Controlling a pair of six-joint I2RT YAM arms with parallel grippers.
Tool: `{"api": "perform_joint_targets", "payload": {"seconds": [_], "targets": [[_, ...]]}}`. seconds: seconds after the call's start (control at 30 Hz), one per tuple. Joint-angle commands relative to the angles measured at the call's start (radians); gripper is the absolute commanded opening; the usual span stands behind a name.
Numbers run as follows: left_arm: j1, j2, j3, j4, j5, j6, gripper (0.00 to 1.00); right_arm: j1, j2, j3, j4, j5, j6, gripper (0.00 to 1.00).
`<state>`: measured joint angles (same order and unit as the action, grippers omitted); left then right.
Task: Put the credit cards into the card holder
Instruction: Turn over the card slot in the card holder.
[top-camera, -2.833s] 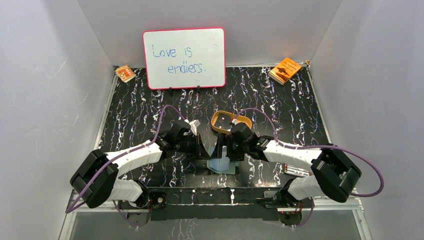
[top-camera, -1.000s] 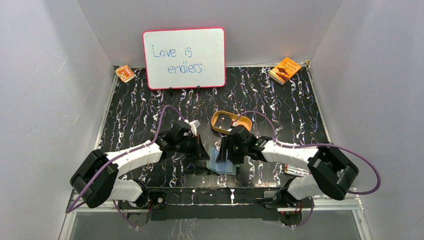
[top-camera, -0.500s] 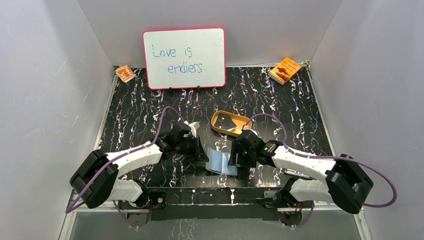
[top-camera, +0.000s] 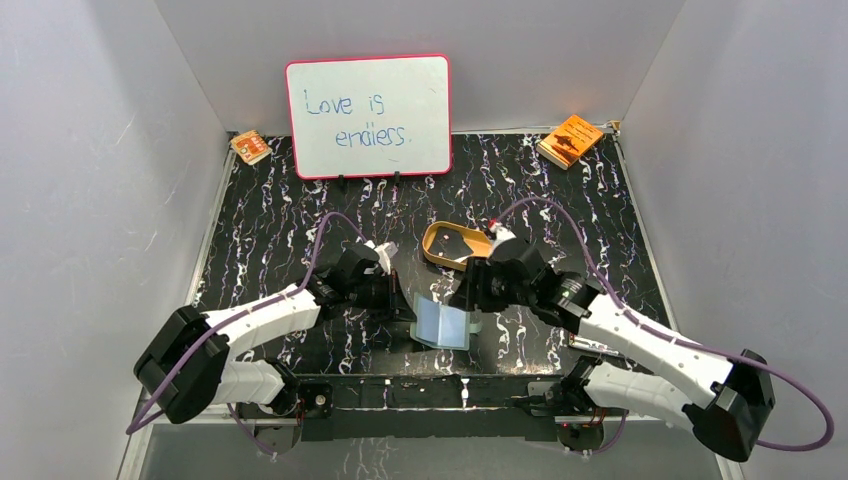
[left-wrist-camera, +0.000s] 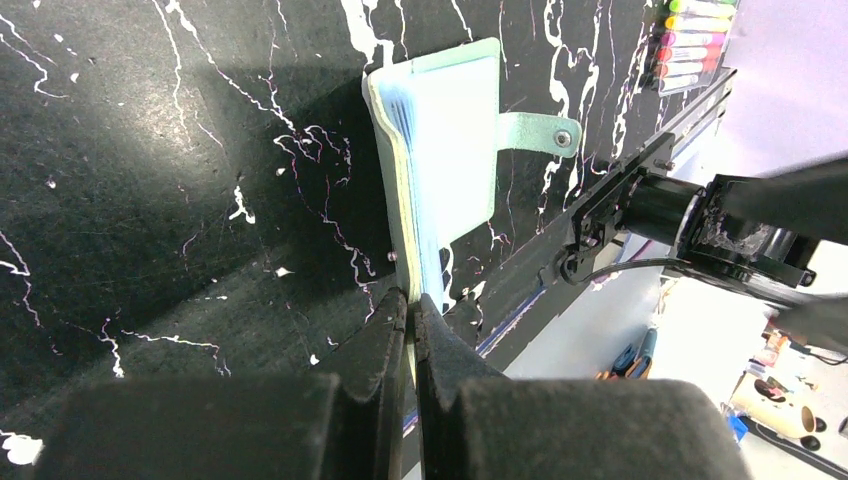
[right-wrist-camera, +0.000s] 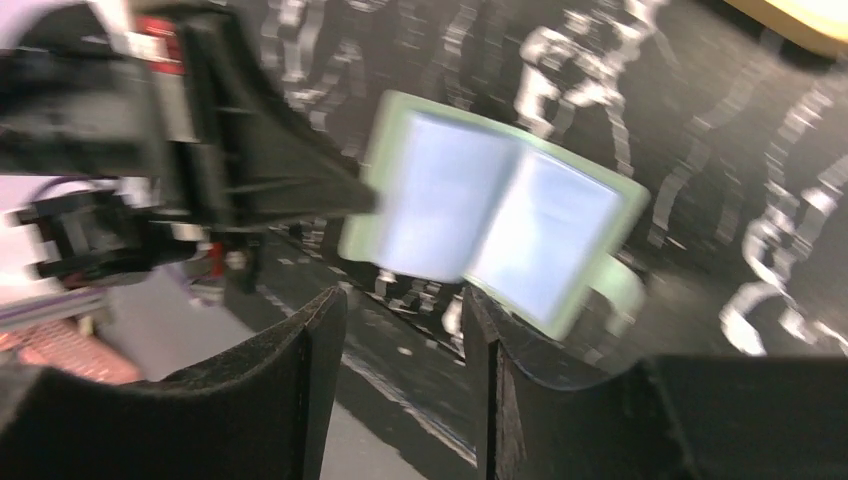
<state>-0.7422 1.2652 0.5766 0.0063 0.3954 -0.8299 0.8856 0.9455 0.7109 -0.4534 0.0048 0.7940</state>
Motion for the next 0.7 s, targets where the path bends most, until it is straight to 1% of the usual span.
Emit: {"api": "perform_joint_targets", "payload": {"seconds": [0.0,0.13,0.2,0.23,0.37,0.47,0.57,0.67], "targets": [[-0.001,-0.041,0.0,-0.032,-0.005,0.005,0.0,0.013,0.089,0.102,0.194,-0.192,-0.064,0.53],[0.0,-0.042,0.0,-0.035,-0.009,0.0,0.0,0.021,0.192,0.112,0.262,-0.214,-0.043,0.51],[-0.002,-0.043,0.0,-0.035,-0.009,-0.001,0.0,0.021,0.242,0.102,0.282,-0.213,-0.029,0.51],[-0.002,-0.043,0.0,-0.035,-0.008,-0.001,0.0,0.021,0.264,0.095,0.292,-0.214,-0.022,0.54],[-0.001,-0.041,-0.002,-0.038,-0.007,0.0,0.0,0.029,0.331,0.069,0.322,-0.203,-0.015,0.7],[-0.002,-0.04,-0.001,-0.038,-0.007,0.001,0.0,0.038,0.366,0.068,0.312,-0.174,-0.024,0.77],[0.0,-0.038,0.0,-0.037,-0.006,0.003,0.0,0.044,0.396,0.073,0.291,-0.14,-0.031,0.8],[-0.001,-0.037,0.002,-0.036,-0.006,0.003,0.0,0.048,0.424,0.074,0.28,-0.12,-0.036,0.8]]}}
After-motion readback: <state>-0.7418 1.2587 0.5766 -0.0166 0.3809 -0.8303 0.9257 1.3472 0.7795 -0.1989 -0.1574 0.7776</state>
